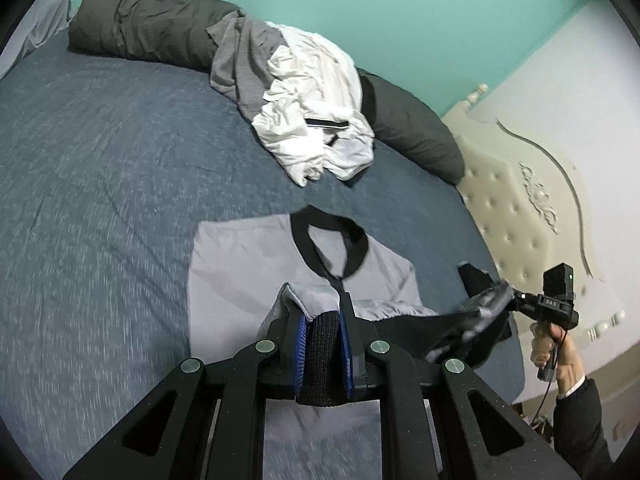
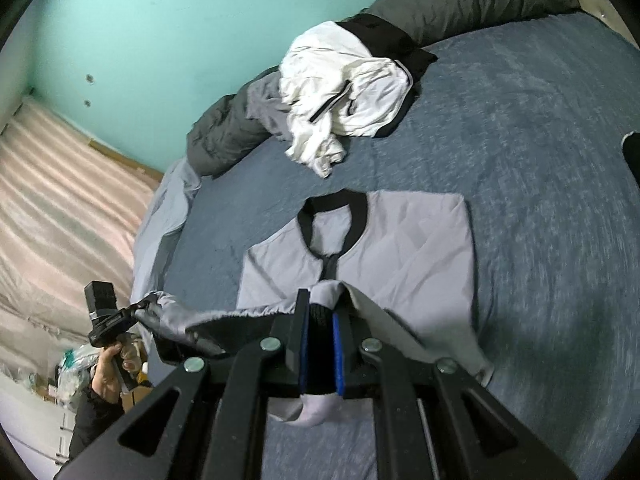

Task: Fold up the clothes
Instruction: 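Lay the hem band over the collar with both tools and open them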

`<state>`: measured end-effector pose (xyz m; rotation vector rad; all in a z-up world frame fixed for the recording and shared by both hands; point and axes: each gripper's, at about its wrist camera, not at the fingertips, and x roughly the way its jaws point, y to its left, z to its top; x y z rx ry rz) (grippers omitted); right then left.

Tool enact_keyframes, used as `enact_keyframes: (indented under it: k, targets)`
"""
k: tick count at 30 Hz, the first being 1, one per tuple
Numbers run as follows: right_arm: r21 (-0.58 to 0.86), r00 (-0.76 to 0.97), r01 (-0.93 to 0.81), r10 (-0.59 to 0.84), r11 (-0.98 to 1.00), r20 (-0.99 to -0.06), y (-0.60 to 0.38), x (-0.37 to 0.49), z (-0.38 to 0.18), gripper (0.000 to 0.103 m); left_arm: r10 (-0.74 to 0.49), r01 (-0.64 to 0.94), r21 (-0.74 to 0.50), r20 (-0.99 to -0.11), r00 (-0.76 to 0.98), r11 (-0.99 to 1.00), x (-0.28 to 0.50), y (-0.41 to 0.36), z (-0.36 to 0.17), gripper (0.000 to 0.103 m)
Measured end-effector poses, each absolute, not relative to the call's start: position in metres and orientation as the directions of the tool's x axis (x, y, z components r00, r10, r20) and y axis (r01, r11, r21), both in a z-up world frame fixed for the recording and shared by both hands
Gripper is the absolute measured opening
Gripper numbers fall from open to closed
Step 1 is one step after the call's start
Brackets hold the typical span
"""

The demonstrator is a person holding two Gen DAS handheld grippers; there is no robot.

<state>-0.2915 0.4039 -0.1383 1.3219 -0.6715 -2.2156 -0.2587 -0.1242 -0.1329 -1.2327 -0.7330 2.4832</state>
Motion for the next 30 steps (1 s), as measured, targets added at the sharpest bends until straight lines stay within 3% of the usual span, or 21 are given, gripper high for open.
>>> enact_keyframes:
  k: [15, 23, 30]
  targets:
    - [0.529, -0.398, 0.049, -0.503, -0.847, -0.767, 0.398, -0.448, -0.205, 0.009, 0.42, 0.082, -0.533, -0.745, -0.519, -0.842, -0.417, -0.145, -0.224, 0.015]
    - [0.532, -0.396, -0.078, -0.464, -0.843, -0.793, 0.41, -0.495, -0.269, 0.014, 0.413, 0.157, -0.551, -0.759, -0.503, -0.82, -0.446, -0.156, -0.276, 0.018]
    - [0.57, -0.451, -0.079, -0.481, -0.818, -0.752, 0.419, -0.495, -0.275, 0.023, 0.424, 0.169, -0.578, -0.739, -0.523, -0.798, -0.438, -0.157, -0.278, 0.039]
